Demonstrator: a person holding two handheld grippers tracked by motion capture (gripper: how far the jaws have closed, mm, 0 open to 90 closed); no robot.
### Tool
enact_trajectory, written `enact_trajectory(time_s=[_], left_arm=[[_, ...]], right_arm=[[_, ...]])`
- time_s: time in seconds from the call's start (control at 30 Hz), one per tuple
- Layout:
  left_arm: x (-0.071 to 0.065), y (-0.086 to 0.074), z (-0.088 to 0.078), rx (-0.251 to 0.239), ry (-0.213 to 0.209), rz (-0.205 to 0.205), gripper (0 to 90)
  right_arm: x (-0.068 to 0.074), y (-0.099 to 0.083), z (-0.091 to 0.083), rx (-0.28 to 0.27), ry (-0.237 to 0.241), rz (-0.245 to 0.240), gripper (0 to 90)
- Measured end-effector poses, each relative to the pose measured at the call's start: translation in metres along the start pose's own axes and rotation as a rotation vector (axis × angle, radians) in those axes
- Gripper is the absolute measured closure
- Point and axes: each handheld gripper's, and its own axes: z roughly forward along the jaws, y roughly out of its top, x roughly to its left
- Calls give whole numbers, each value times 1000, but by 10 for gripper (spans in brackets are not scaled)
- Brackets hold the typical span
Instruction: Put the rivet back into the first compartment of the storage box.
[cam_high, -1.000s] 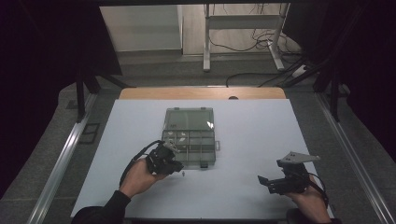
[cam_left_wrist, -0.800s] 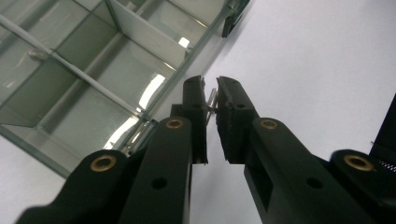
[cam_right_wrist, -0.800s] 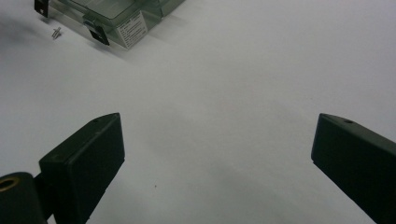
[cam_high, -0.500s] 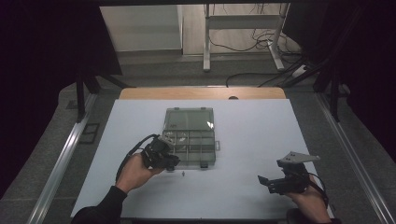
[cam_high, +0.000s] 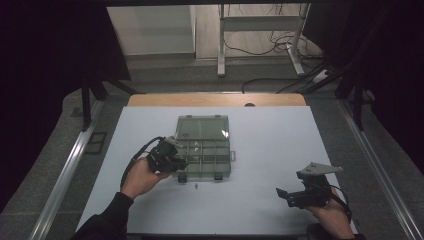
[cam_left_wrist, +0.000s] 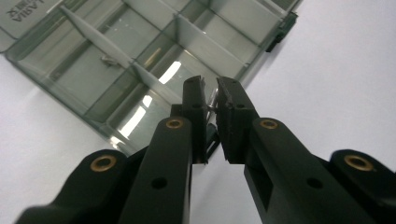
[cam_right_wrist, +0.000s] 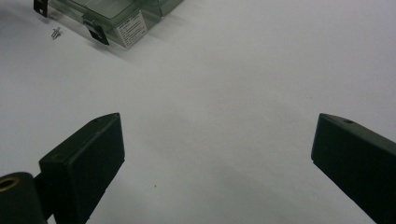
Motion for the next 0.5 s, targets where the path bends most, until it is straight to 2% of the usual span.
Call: enact_trajectory(time_s=[0.5], left_arm=[[18, 9, -3, -11, 33, -25, 832]], right_arm=[[0, 0, 0, 1, 1, -1, 24]])
